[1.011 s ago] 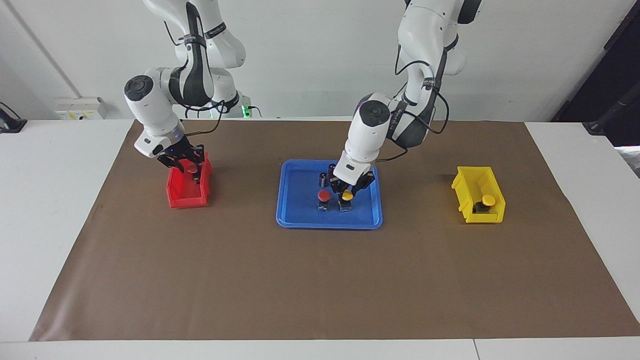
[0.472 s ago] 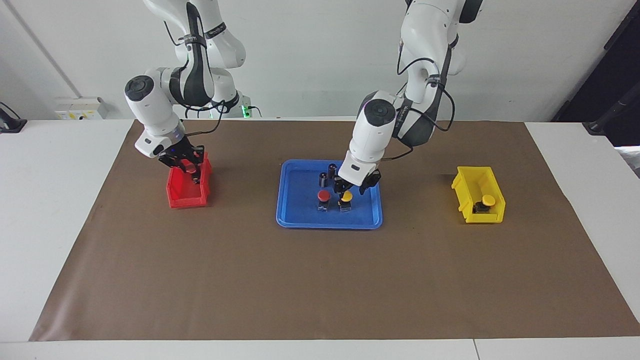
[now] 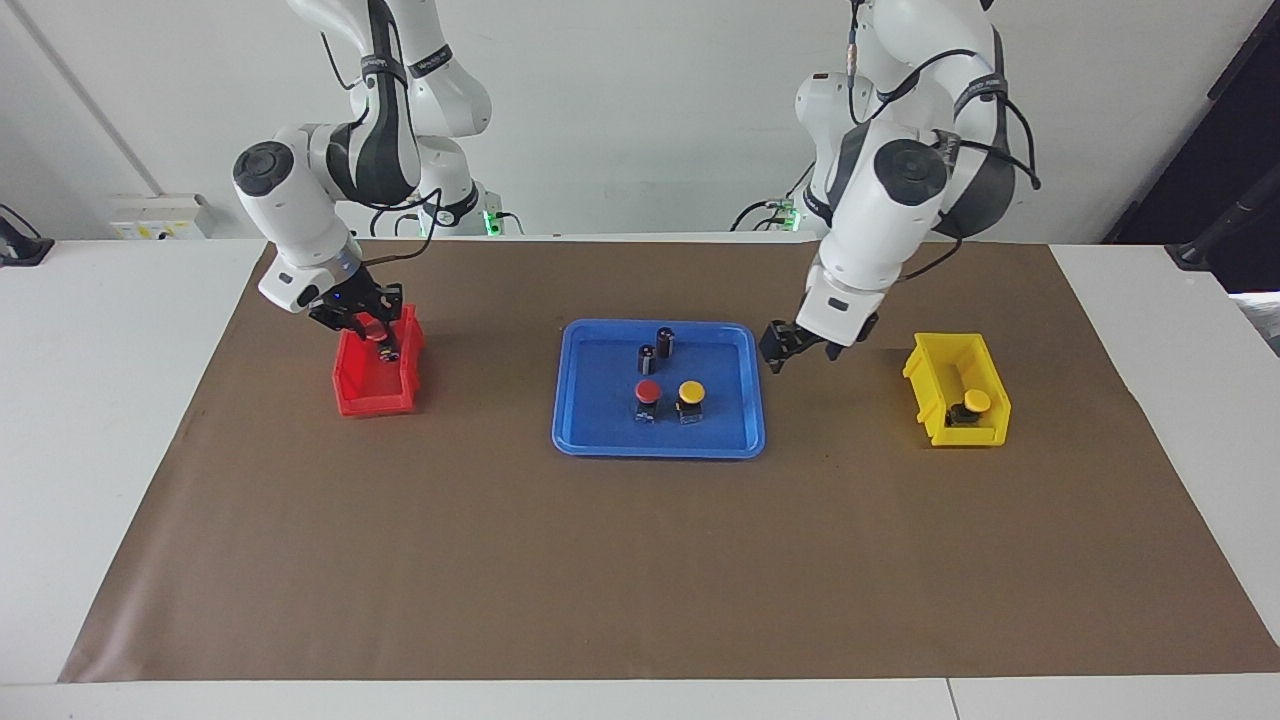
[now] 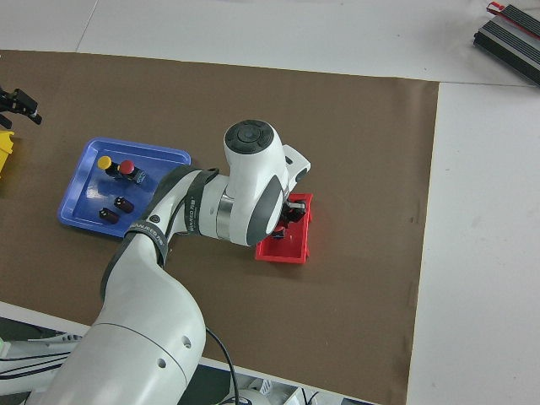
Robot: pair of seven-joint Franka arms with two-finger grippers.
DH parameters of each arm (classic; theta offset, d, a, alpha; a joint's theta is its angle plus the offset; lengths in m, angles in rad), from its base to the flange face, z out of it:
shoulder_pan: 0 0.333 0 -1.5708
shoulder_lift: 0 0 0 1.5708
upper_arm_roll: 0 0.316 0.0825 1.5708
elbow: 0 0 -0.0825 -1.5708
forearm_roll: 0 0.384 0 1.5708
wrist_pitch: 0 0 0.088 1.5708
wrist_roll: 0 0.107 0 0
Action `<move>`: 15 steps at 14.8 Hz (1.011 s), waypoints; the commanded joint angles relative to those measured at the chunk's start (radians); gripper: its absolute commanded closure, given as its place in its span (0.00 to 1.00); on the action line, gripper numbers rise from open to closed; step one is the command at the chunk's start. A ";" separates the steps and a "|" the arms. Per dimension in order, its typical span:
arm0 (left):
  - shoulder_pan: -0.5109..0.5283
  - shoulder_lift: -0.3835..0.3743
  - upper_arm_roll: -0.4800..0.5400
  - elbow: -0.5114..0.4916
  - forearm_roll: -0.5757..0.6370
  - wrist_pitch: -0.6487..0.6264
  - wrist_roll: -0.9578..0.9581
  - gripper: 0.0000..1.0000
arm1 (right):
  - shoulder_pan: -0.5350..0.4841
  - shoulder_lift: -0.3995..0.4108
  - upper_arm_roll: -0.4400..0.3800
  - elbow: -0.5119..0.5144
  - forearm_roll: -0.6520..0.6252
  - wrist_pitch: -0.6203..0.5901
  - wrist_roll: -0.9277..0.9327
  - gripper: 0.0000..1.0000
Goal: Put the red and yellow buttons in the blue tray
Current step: 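Place the second red button in the tray while the left gripper returns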
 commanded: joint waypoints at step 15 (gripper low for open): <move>0.393 -0.010 -0.005 -0.226 0.049 0.279 0.625 0.25 | 0.547 0.556 0.012 0.648 -0.006 0.020 0.767 0.65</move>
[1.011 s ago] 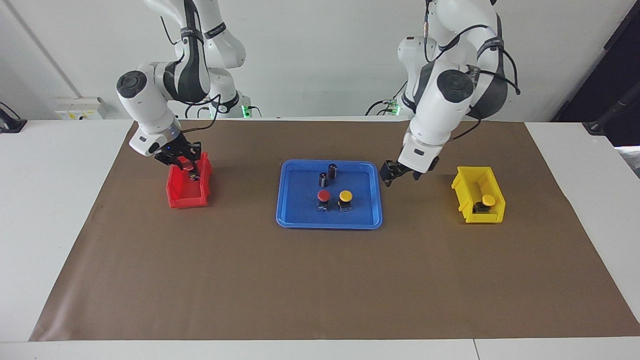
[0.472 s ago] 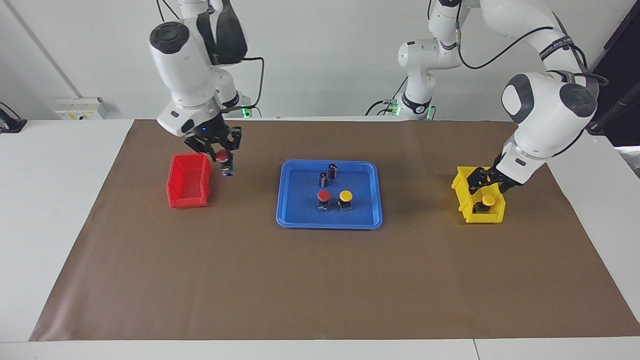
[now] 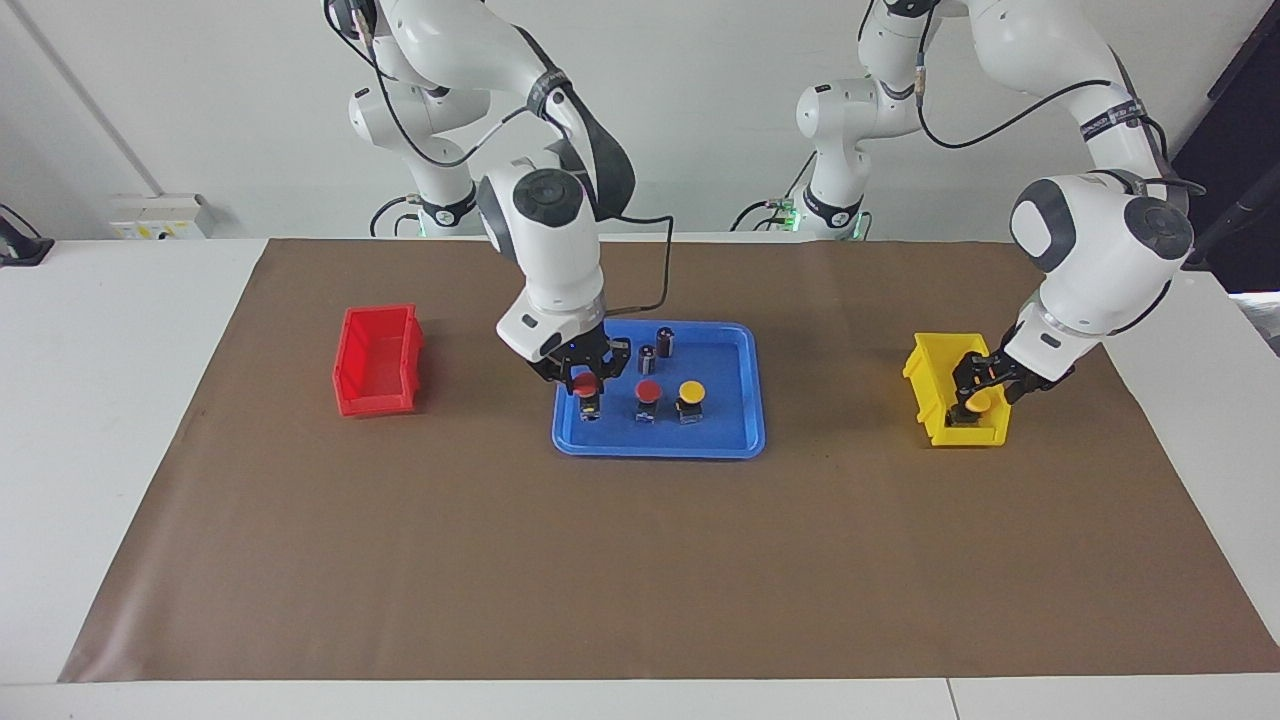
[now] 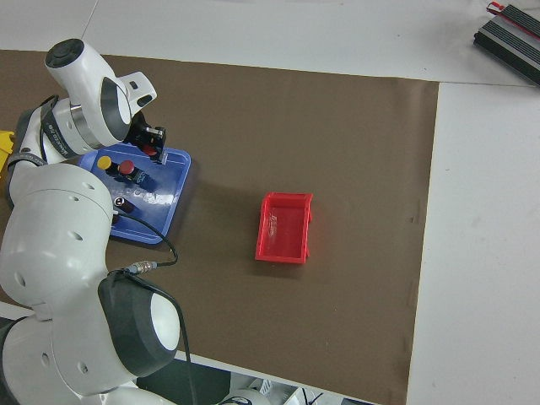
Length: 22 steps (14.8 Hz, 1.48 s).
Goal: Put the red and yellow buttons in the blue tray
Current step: 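Place the second red button in the tray while the left gripper returns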
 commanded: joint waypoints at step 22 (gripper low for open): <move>0.051 -0.063 -0.012 -0.173 0.015 0.138 0.069 0.25 | -0.094 -0.047 -0.015 0.175 -0.091 -0.249 0.039 0.00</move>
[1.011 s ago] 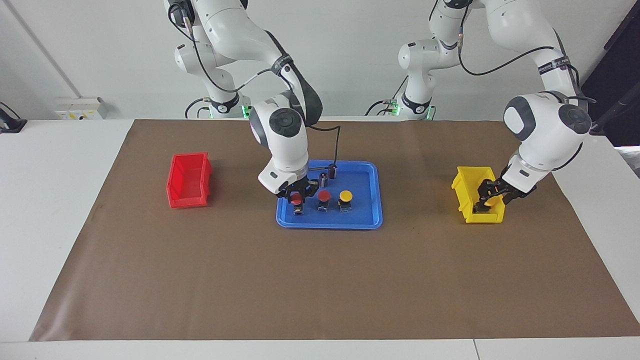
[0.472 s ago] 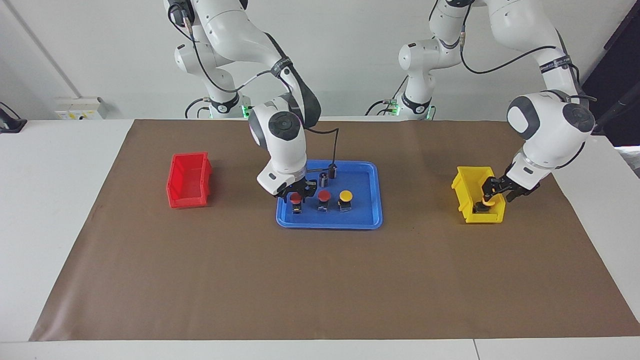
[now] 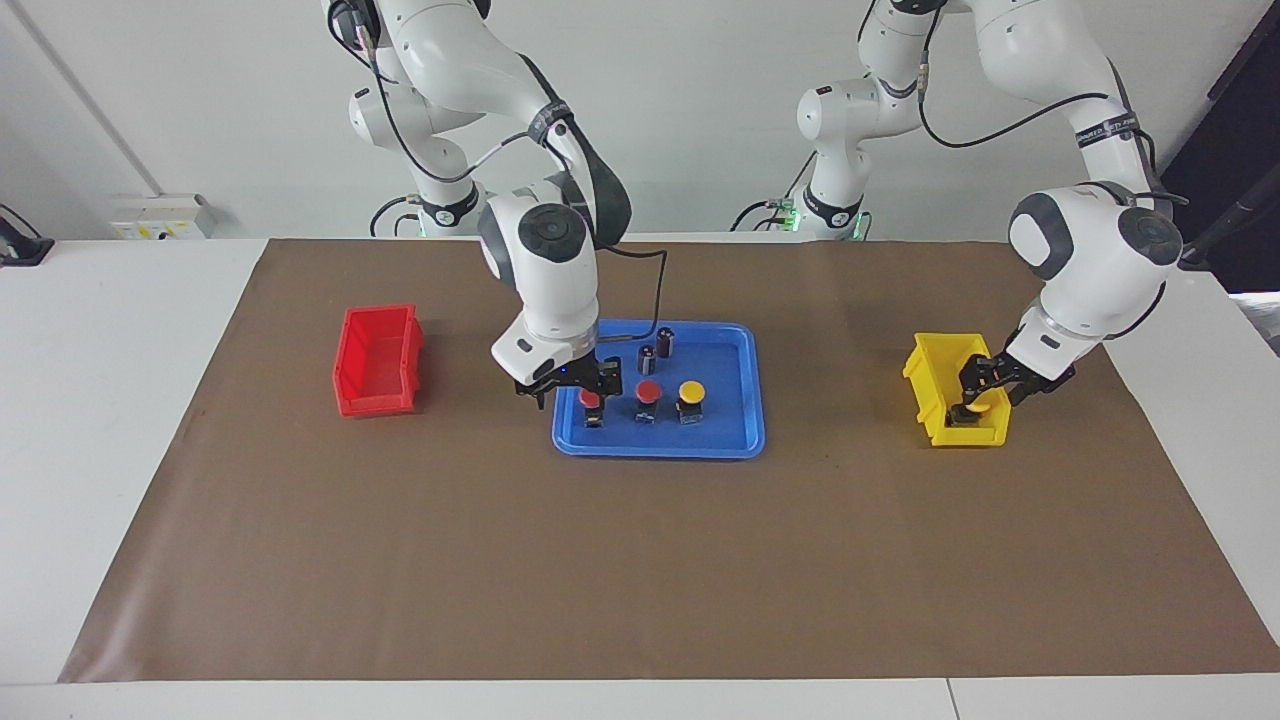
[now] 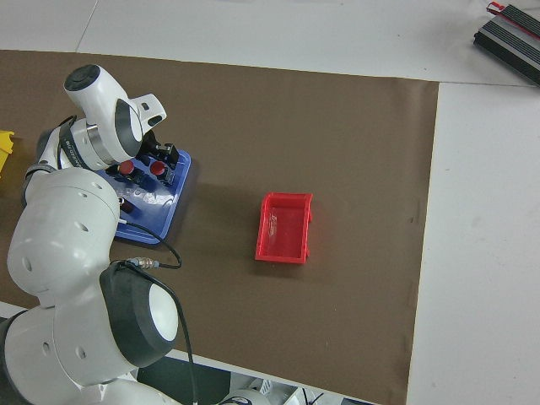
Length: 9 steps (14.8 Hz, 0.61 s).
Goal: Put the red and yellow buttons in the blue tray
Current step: 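Place the second red button in the tray while the left gripper returns, then withdraw the right gripper while the left gripper grasps the second yellow button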
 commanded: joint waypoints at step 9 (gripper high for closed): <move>-0.005 -0.047 -0.001 -0.127 0.014 0.106 -0.005 0.26 | -0.339 -0.240 0.008 0.221 -0.007 -0.475 -0.293 0.00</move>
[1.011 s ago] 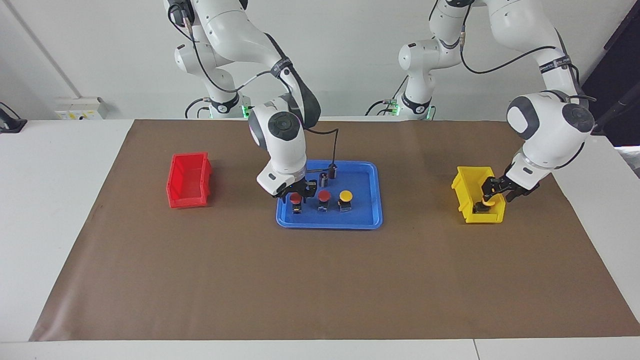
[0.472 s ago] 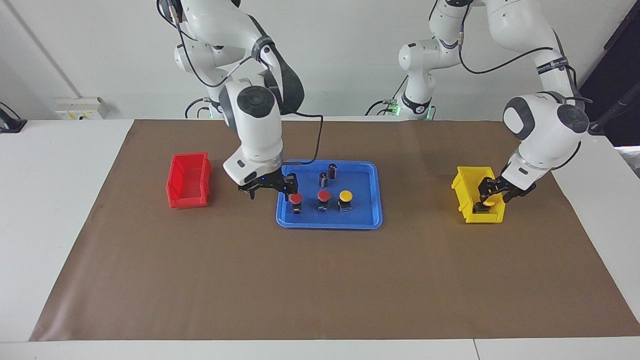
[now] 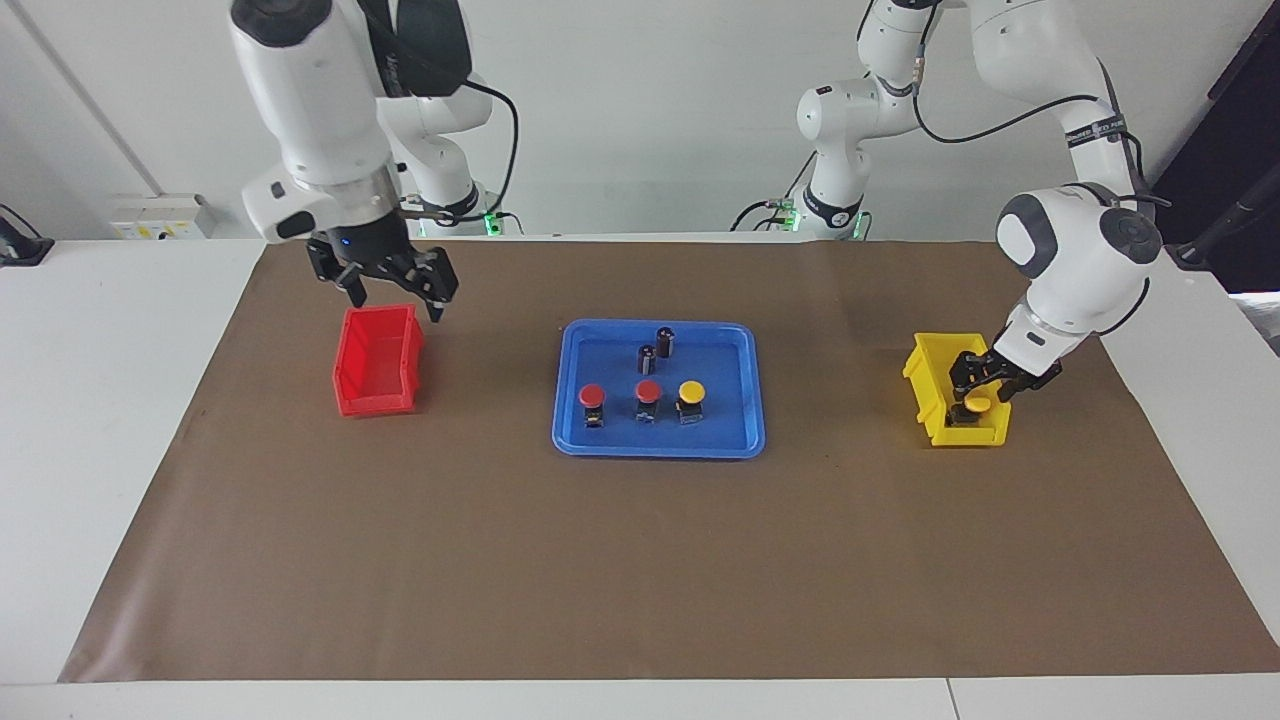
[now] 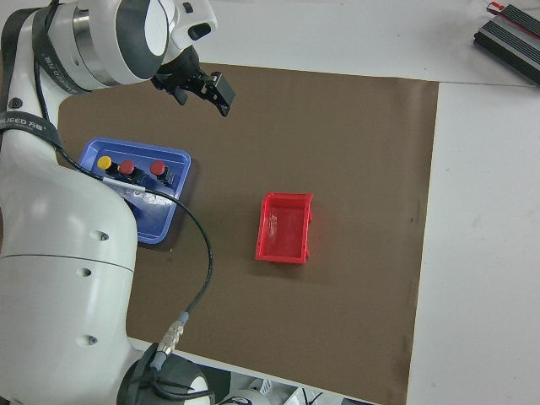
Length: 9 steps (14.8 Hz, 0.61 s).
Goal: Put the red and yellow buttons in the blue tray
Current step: 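Withdraw the right gripper while the left gripper grasps the second yellow button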
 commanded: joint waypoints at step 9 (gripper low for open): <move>-0.014 -0.004 0.002 0.000 0.013 0.026 -0.009 0.89 | -0.211 -0.080 -0.005 -0.079 0.008 -0.088 -0.356 0.00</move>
